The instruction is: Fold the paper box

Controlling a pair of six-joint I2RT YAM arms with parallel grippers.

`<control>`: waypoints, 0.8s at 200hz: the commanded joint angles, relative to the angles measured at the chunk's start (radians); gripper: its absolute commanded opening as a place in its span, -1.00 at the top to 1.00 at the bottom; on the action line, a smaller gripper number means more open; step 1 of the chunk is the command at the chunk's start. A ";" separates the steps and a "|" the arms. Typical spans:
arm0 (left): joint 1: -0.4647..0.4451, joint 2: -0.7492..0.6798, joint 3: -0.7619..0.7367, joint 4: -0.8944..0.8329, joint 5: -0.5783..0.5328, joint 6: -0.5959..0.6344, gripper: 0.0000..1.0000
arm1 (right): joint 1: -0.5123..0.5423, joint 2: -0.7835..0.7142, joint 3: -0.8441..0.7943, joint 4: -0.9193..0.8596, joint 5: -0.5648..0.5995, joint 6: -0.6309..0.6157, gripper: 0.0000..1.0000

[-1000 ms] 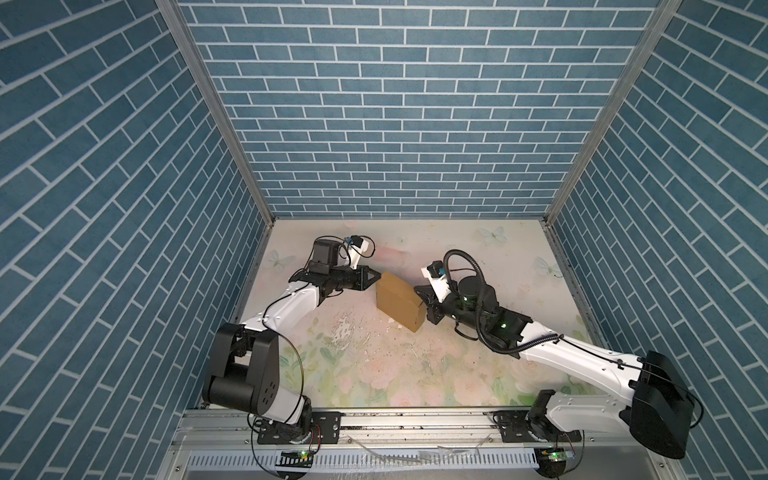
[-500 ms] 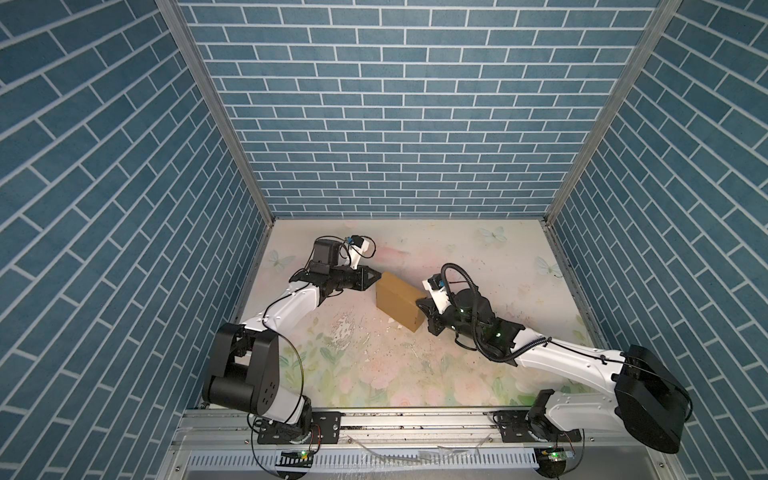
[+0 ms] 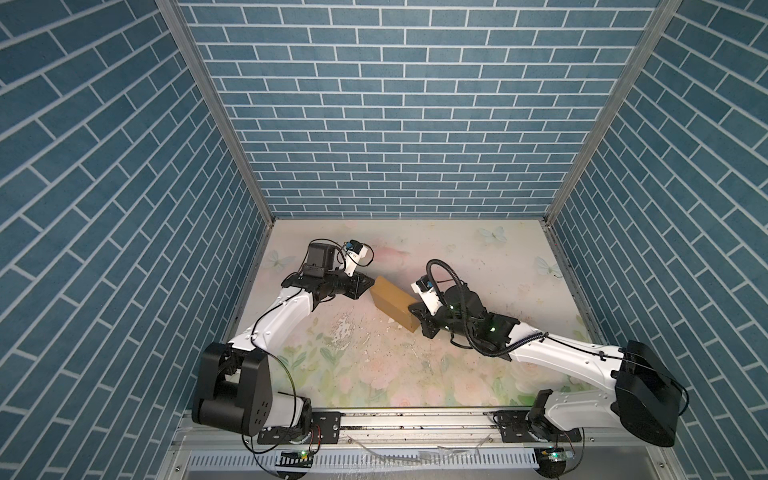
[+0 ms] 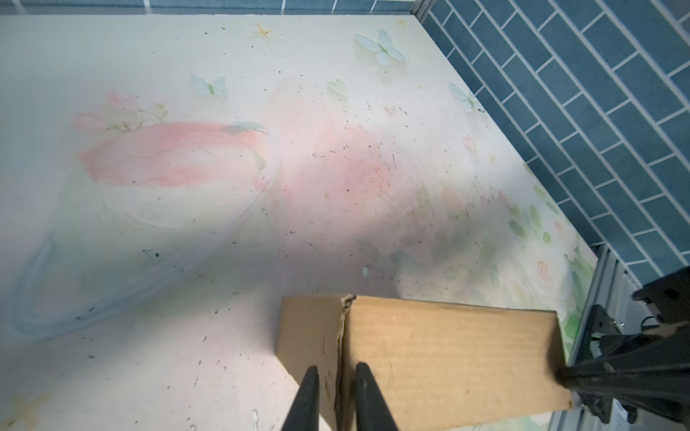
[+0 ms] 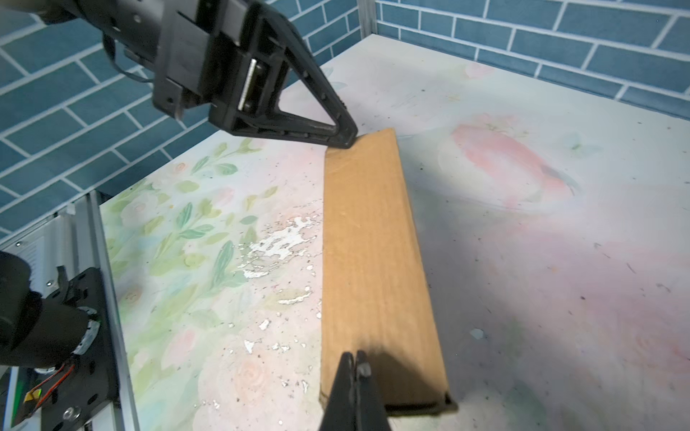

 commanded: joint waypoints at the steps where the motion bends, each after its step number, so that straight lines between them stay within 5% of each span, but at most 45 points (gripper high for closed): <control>1: 0.042 -0.009 -0.049 -0.102 -0.026 0.074 0.58 | 0.032 0.061 0.043 -0.050 -0.023 -0.011 1.00; 99: 0.186 -0.057 -0.034 -0.161 -0.103 0.171 0.39 | 0.072 0.192 0.139 -0.048 -0.031 -0.056 1.00; 137: 0.183 -0.036 -0.006 -0.264 -0.076 0.397 0.15 | -0.071 0.152 0.154 -0.055 -0.039 -0.032 1.00; 160: 0.167 -0.028 0.010 -0.347 -0.085 0.517 0.09 | -0.169 0.250 0.303 -0.238 -0.028 -0.052 0.99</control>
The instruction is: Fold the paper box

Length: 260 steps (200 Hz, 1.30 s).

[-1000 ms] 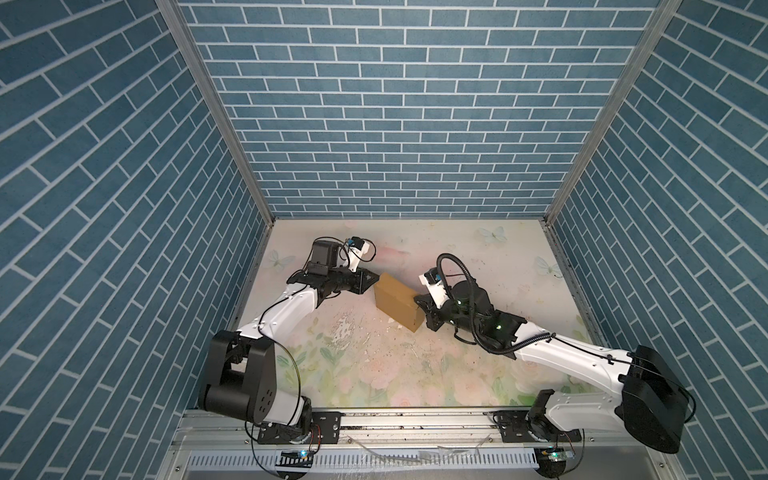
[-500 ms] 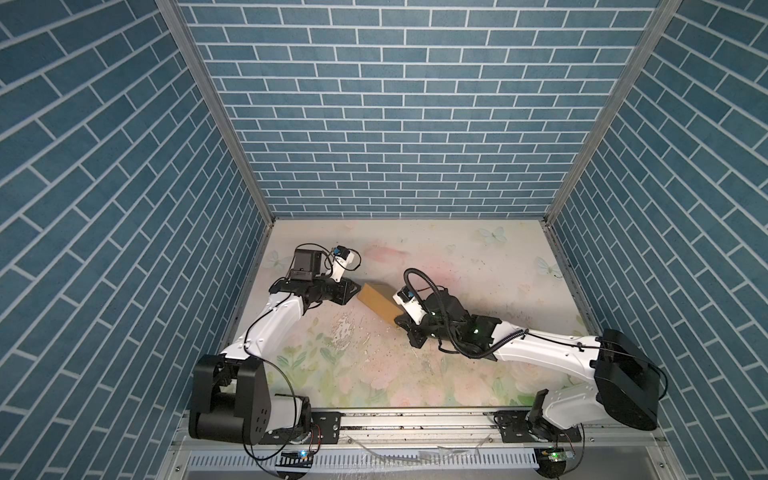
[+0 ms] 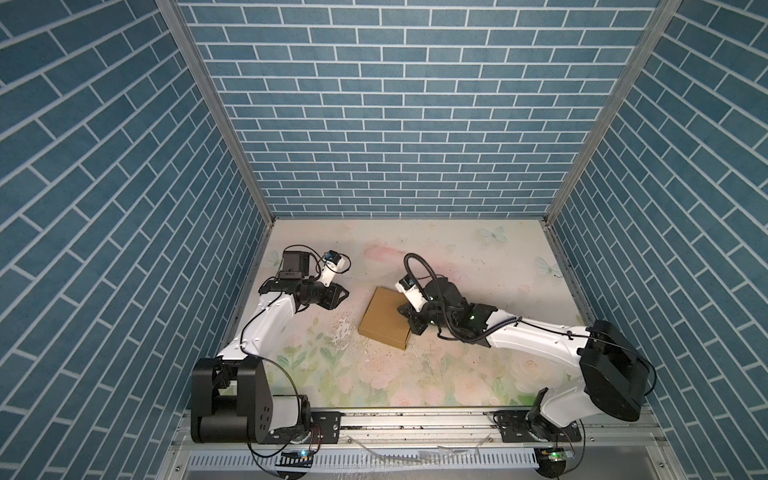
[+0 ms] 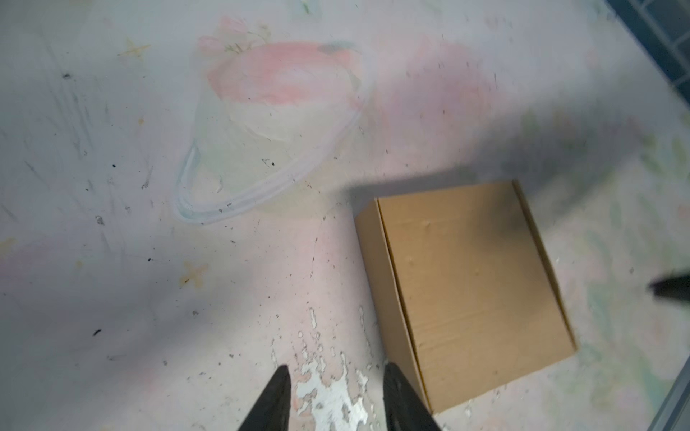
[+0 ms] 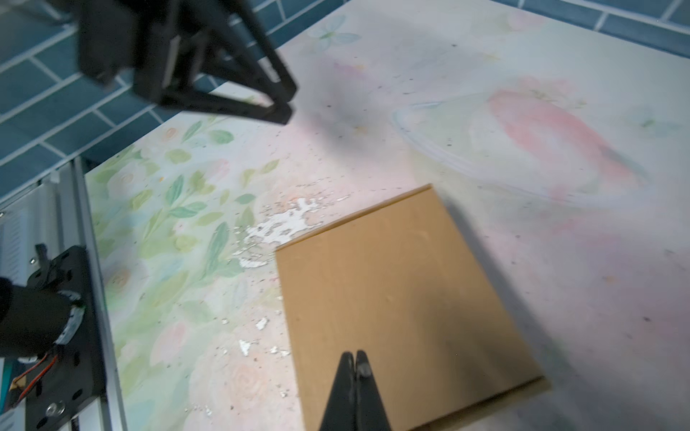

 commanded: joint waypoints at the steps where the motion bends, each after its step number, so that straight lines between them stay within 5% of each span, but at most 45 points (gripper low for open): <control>1: -0.017 0.008 0.032 -0.129 0.002 0.198 0.09 | -0.088 0.072 0.142 -0.157 0.012 -0.022 0.99; 36: -0.074 0.018 -0.009 -0.277 0.067 0.472 0.00 | -0.188 0.242 0.334 -0.300 -0.027 -0.042 0.98; 94: -0.180 0.039 -0.085 -0.280 0.024 0.532 -0.02 | -0.272 0.425 0.491 -0.444 -0.136 0.017 1.00; 208: -0.274 0.133 -0.082 0.016 -0.177 0.250 0.14 | -0.273 0.414 0.370 -0.420 -0.254 0.062 1.00; 260: -0.324 0.214 -0.002 0.022 -0.129 0.189 0.14 | -0.272 0.322 0.253 -0.382 -0.233 0.122 1.00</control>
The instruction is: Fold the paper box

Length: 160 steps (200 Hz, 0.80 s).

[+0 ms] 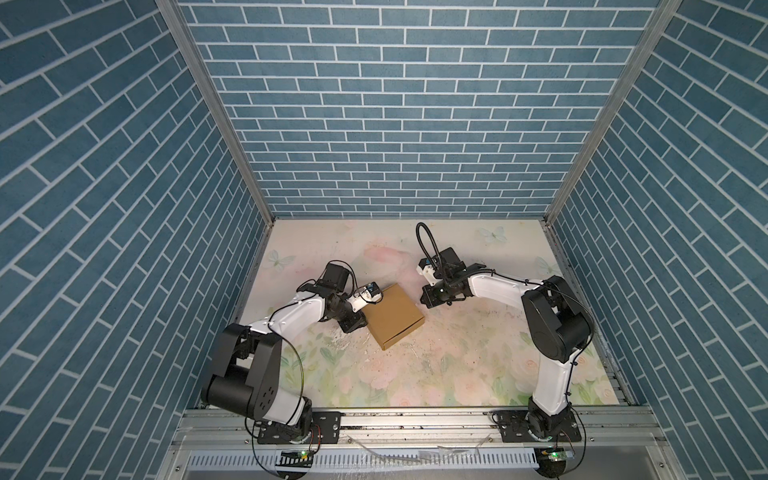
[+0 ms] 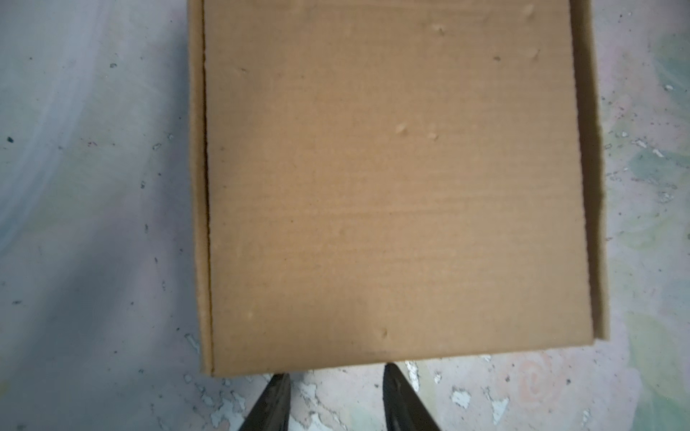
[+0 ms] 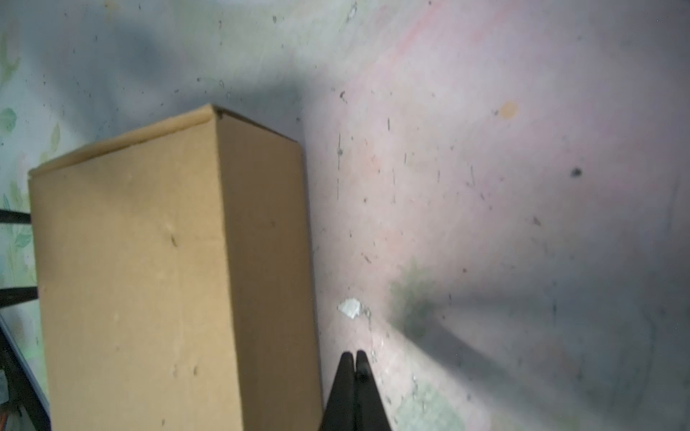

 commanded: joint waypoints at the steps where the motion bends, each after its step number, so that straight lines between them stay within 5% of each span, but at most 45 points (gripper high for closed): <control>1: -0.043 0.051 0.057 0.006 0.008 -0.060 0.13 | 0.005 -0.059 -0.029 0.012 -0.009 0.069 1.00; 55: -0.117 0.170 0.191 -0.002 -0.119 -0.179 0.16 | 0.006 -0.101 -0.083 0.029 0.048 0.109 1.00; 106: -0.163 0.394 0.487 -0.140 -0.296 -0.257 0.08 | 0.000 -0.130 -0.101 -0.025 0.144 0.109 1.00; 160: -0.178 0.449 0.578 -0.156 -0.326 -0.269 0.04 | 0.000 -0.182 -0.150 -0.008 0.204 0.149 1.00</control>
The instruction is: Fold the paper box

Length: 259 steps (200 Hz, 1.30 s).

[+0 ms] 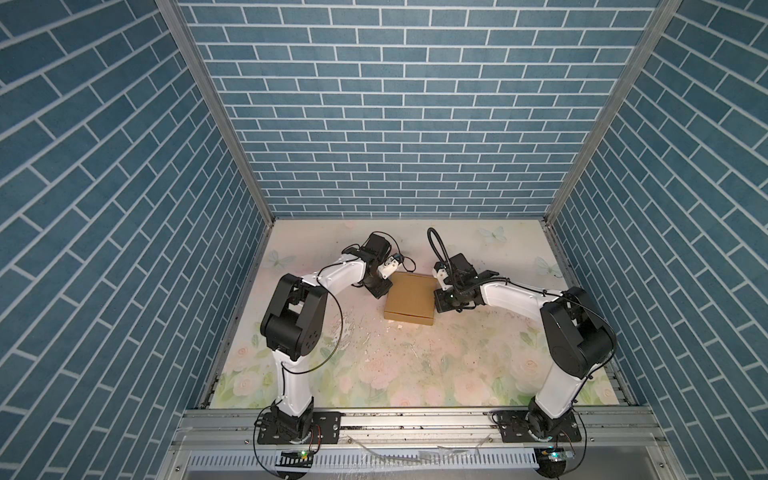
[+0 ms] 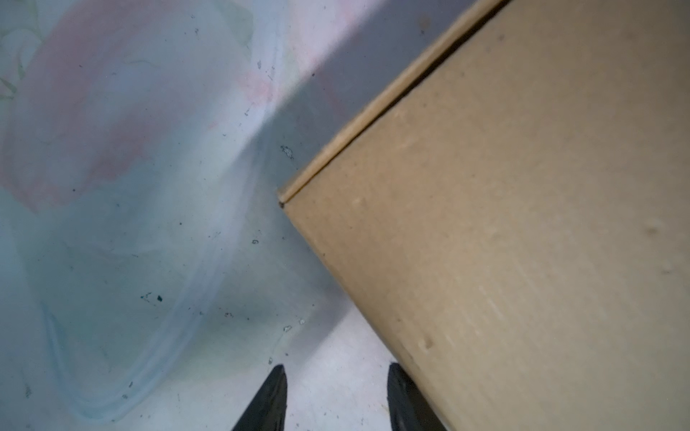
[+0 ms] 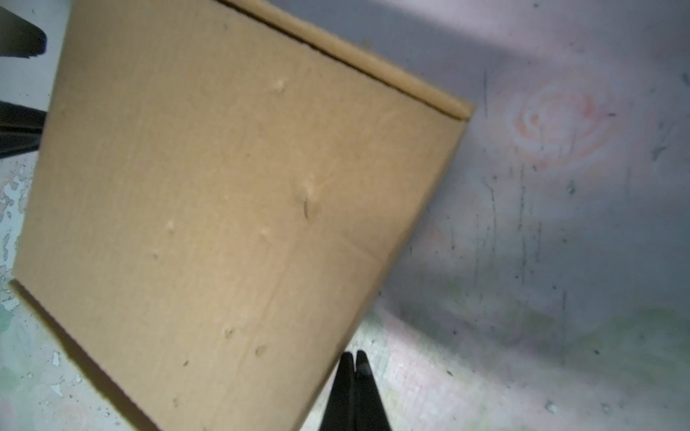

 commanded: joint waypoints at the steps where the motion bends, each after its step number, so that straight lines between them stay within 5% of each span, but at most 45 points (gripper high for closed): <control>1: -0.017 0.006 0.022 -0.043 -0.022 -0.016 0.04 | 0.006 -0.051 -0.026 0.008 0.023 0.055 1.00; 41: -0.007 -0.014 0.009 -0.046 -0.044 -0.032 0.01 | 0.004 -0.080 -0.052 0.001 0.071 0.052 1.00; 94: 0.031 -0.201 -0.183 0.016 -0.048 -0.052 -0.05 | -0.043 -0.046 -0.032 0.030 0.078 0.030 1.00; 191: 0.337 -0.537 -0.493 0.249 0.213 -0.221 -0.17 | -0.070 0.096 0.176 -0.011 0.071 -0.001 1.00; 247: 0.450 -0.587 -0.611 0.399 0.279 -0.272 -0.56 | -0.152 -0.131 0.071 -0.022 0.298 -0.143 0.62; 253: 0.461 -0.592 -0.625 0.423 0.277 -0.286 -0.94 | -0.164 -0.165 0.037 0.001 0.319 -0.166 0.54; 259: 0.466 -0.597 -0.643 0.447 0.276 -0.292 -0.99 | -0.176 -0.203 0.006 0.022 0.334 -0.185 0.49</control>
